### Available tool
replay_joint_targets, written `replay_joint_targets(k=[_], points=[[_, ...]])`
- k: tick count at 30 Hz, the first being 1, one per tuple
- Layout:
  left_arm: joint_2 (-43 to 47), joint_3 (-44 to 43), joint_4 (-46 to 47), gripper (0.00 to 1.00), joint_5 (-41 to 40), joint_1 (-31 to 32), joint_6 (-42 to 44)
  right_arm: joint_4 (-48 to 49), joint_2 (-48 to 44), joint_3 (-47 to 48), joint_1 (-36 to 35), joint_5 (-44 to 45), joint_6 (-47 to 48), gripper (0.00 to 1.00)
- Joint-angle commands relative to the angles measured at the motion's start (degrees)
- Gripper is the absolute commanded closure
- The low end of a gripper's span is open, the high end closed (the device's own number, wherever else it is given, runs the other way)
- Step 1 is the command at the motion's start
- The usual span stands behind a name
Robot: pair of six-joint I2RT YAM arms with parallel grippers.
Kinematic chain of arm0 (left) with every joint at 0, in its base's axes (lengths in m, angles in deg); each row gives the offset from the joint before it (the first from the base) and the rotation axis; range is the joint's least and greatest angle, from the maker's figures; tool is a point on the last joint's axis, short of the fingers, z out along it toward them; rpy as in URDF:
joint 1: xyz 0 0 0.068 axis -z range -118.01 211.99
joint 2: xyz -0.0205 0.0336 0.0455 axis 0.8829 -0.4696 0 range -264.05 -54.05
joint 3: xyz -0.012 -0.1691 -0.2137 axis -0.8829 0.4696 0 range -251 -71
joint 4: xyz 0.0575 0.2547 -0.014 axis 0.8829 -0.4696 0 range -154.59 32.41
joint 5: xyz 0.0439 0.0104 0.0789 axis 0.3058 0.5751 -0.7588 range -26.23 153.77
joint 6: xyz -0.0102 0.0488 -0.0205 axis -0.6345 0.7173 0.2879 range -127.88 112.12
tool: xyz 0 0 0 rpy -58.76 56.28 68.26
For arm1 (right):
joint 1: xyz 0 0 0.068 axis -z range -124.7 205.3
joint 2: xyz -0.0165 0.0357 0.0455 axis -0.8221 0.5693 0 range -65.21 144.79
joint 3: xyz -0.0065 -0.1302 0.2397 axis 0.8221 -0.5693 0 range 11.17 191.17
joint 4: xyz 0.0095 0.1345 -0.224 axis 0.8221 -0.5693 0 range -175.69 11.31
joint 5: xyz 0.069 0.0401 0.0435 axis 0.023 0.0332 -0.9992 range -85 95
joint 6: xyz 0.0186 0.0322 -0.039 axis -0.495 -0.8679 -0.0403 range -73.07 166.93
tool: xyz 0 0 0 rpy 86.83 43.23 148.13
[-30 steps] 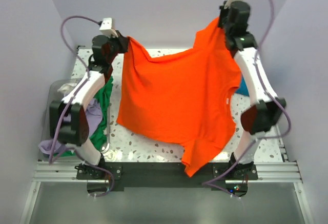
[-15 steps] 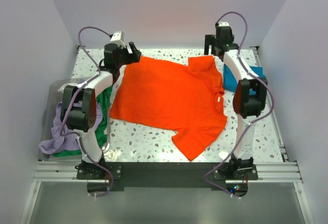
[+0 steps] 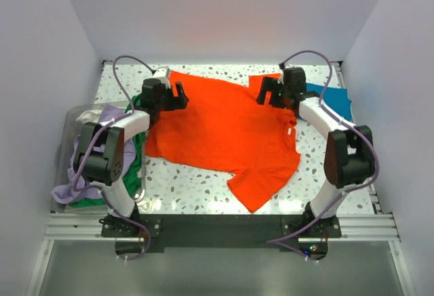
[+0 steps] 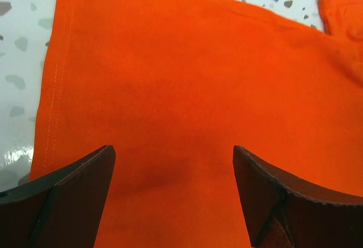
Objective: Fold and stack the t-shirts
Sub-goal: Flatten the tshirt out
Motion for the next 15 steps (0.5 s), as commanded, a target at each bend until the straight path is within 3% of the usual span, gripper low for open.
replay_joint_targets(k=[1, 15], points=[[0.2, 0.7, -1.9, 0.11, -0.1, -0.1, 3.1, -0.6, 4.3, -1.6, -0.4, -4.5, -2.5, 0.01], [-9.1, -4.8, -7.8, 0.10, -0.2, 0.0, 4.8, -10.1, 17.2, 3.9, 1.4, 1.0, -5.0, 0.01]])
